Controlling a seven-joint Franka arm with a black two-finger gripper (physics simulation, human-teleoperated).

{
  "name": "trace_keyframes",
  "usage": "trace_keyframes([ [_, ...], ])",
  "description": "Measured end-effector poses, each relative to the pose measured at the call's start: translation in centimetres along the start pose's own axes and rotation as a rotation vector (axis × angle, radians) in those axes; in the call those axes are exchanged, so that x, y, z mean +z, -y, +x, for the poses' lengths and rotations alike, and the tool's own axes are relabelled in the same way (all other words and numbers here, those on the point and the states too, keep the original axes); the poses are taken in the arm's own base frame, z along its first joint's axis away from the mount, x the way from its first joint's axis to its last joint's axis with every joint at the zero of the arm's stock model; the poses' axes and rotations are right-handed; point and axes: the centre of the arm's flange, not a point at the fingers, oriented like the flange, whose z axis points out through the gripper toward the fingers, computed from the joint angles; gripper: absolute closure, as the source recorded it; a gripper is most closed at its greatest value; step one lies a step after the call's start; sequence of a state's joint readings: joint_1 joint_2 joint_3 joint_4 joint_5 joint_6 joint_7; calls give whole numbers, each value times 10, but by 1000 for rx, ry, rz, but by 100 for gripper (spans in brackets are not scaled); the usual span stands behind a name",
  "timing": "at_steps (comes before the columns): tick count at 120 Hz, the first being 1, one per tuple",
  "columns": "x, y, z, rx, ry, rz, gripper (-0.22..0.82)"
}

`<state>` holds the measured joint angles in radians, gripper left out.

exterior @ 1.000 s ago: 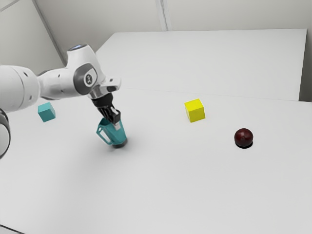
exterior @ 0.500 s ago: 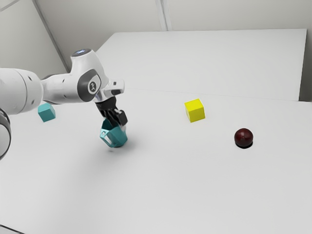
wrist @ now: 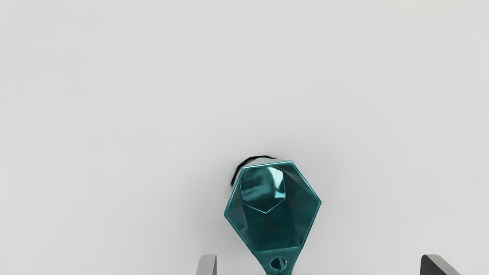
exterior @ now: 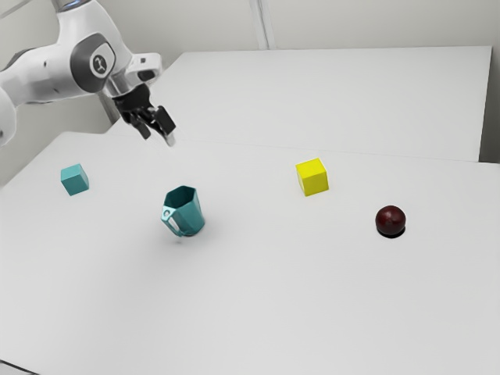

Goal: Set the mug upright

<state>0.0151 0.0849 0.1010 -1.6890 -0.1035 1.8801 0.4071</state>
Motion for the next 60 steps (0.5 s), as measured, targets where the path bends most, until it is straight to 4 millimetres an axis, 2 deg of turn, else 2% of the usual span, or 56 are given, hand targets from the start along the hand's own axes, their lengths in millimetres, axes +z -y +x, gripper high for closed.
trace_keyframes([
  [11,-29,0,-7,-4,6,9,1],
  [22,-46,-5,-15,-1,20,9,1],
  [60,-47,-16,-21,4,75,-11,0],
])
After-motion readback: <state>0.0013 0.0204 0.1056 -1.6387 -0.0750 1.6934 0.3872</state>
